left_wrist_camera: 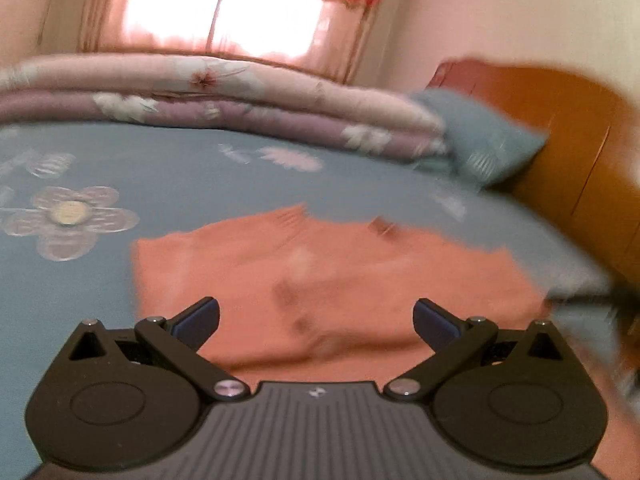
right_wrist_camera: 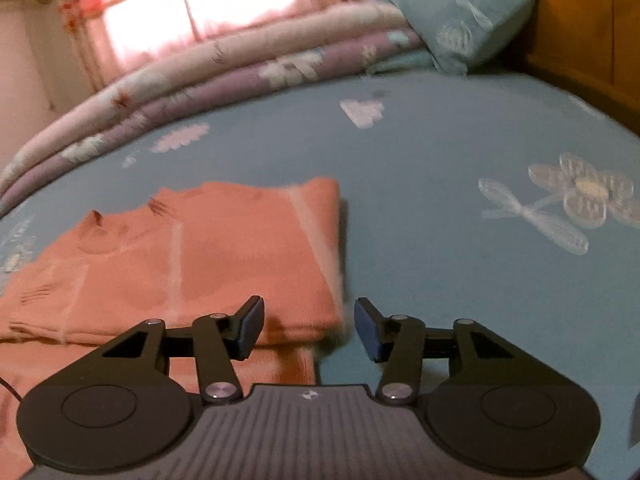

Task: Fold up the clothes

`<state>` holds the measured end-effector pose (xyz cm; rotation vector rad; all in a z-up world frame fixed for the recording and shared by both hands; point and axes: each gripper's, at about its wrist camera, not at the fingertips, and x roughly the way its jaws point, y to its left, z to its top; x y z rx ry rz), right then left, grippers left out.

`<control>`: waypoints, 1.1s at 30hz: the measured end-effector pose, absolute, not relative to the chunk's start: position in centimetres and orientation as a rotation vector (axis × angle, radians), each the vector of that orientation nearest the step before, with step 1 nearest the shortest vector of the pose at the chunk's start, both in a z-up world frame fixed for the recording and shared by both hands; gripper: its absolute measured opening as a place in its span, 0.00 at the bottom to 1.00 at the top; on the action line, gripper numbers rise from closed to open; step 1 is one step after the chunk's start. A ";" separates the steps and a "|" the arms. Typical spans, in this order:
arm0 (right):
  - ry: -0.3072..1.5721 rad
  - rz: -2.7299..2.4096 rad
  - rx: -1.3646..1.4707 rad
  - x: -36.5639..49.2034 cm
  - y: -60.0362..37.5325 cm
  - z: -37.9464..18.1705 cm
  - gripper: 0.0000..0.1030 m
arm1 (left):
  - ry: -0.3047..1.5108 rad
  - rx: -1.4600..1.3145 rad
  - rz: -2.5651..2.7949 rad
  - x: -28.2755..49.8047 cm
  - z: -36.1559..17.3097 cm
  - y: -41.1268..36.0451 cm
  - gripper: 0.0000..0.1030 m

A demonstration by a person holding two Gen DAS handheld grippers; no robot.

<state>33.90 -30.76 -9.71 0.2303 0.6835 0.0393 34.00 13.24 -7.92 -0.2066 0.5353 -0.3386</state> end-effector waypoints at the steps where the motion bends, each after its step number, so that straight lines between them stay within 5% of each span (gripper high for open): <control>1: 0.670 0.048 0.229 33.5 -31.0 -9.3 0.54 | 0.530 -0.213 -0.353 34.9 -7.1 12.4 0.99; 4: 0.657 0.069 0.254 33.0 -31.9 -8.8 0.54 | 0.570 -0.141 -0.415 38.6 -5.6 8.3 0.88; 6: 0.661 0.073 0.241 32.9 -32.3 -8.8 0.54 | 0.643 -0.061 -0.457 41.2 -5.4 5.0 0.56; 7: 0.662 0.075 0.235 32.8 -32.5 -8.8 0.54 | 0.683 -0.013 -0.472 42.4 -5.6 3.3 0.52; 20: 0.653 0.064 0.161 31.6 -35.2 -8.7 0.56 | 0.904 0.272 -0.554 48.1 -10.7 -1.5 0.50; 26: 0.672 0.058 0.156 31.7 -35.0 -9.1 0.56 | 0.871 0.305 -0.535 47.0 -10.4 -2.7 0.11; 33: 0.644 0.062 0.155 31.6 -34.8 -8.8 0.56 | 0.817 0.356 -0.435 47.0 -9.4 -4.4 0.00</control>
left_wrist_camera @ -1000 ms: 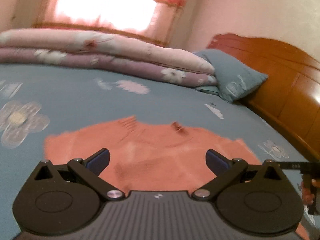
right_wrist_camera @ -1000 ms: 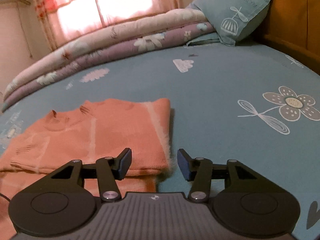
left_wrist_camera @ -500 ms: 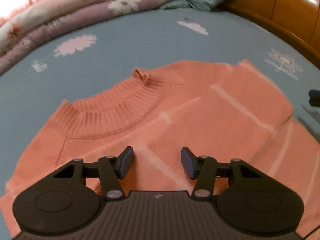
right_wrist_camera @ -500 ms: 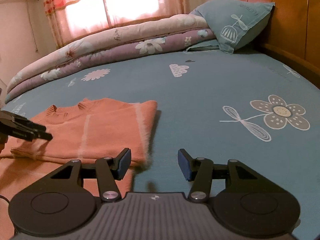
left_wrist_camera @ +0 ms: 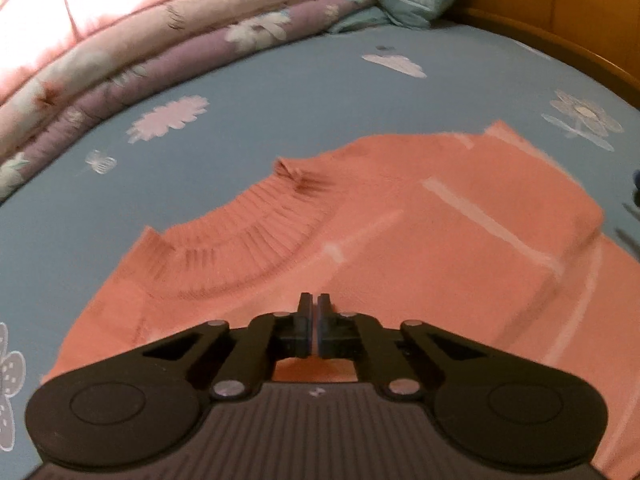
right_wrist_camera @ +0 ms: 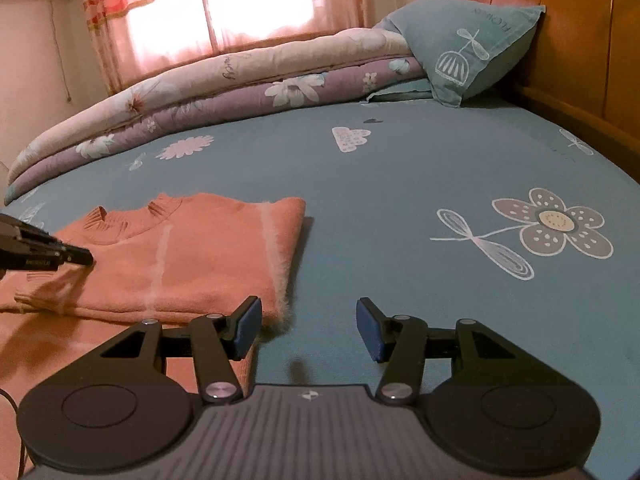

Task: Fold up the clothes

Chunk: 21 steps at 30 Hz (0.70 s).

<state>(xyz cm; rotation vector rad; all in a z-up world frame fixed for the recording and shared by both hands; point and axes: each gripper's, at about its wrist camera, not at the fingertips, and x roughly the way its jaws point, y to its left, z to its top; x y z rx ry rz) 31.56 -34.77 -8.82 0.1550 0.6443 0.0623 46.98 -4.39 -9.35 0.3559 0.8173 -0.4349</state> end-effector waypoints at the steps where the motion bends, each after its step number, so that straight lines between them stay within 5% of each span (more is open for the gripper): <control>1: 0.645 0.060 0.155 31.6 -34.8 -8.8 0.56 | 0.825 0.343 -0.443 47.3 -9.2 -4.4 0.00; 8: 0.655 0.064 0.153 31.6 -35.0 -8.9 0.57 | 0.864 0.302 -0.563 48.4 -8.4 -3.7 0.19; 17: 0.678 0.067 0.128 31.9 -34.6 -9.4 0.58 | 0.976 0.351 -0.568 50.3 -9.7 -0.6 0.20; 21: 0.697 0.073 0.114 32.2 -34.0 -9.9 0.58 | 0.975 0.388 -0.569 49.6 -10.2 -1.1 0.13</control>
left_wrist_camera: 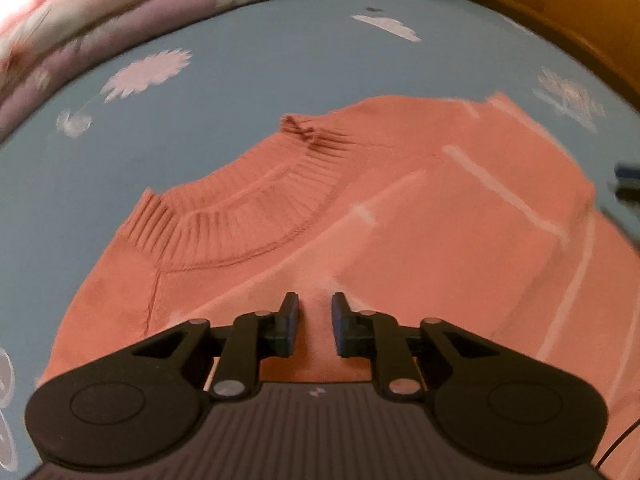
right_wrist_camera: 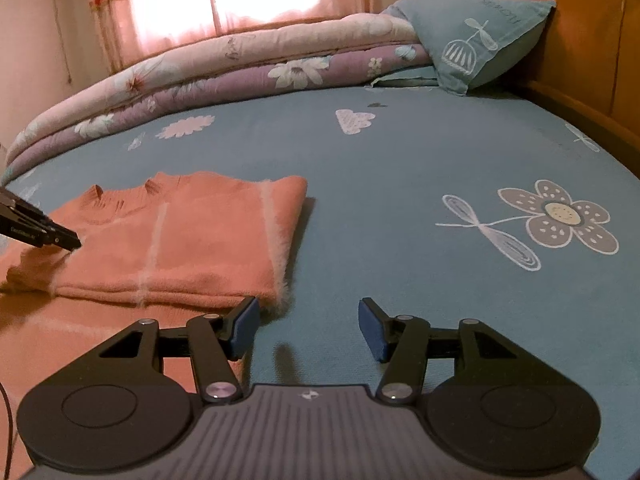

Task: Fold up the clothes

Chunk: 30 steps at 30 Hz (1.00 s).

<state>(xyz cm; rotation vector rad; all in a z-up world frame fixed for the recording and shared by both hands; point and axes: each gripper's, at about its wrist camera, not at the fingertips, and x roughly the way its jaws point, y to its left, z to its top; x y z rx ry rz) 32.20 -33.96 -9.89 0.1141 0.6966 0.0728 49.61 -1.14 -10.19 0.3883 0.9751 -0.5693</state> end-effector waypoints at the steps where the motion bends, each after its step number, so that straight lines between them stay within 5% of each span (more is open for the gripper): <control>1: 0.699 0.074 0.109 32.3 -33.8 -10.0 0.58 | 0.974 0.402 -0.564 49.3 -10.2 -1.4 0.11; 5: 0.691 0.084 0.102 32.2 -33.3 -9.9 0.58 | 0.925 0.510 -0.535 47.0 -10.2 -3.0 0.00; 10: 0.686 0.077 0.098 31.9 -33.4 -9.8 0.58 | 0.865 0.600 -0.519 45.6 -10.1 -4.5 0.00; 13: 0.684 0.073 0.103 31.8 -33.6 -9.7 0.60 | 0.824 0.571 -0.561 45.8 -9.0 -3.8 0.12; 15: 0.682 0.070 0.106 31.7 -33.7 -9.6 0.62 | 0.879 0.560 -0.608 46.7 -8.8 -2.8 0.34; 20: 0.684 0.064 0.113 31.7 -33.8 -9.7 0.62 | 0.953 0.533 -0.537 49.0 -9.8 0.0 0.38; 24: 0.696 0.068 0.113 31.9 -33.6 -9.9 0.62 | 0.993 0.378 -0.543 49.4 -10.5 1.2 0.28; 30: 0.693 0.074 0.103 32.0 -33.3 -9.9 0.62 | 0.945 0.543 -0.500 46.2 -10.2 -1.1 0.08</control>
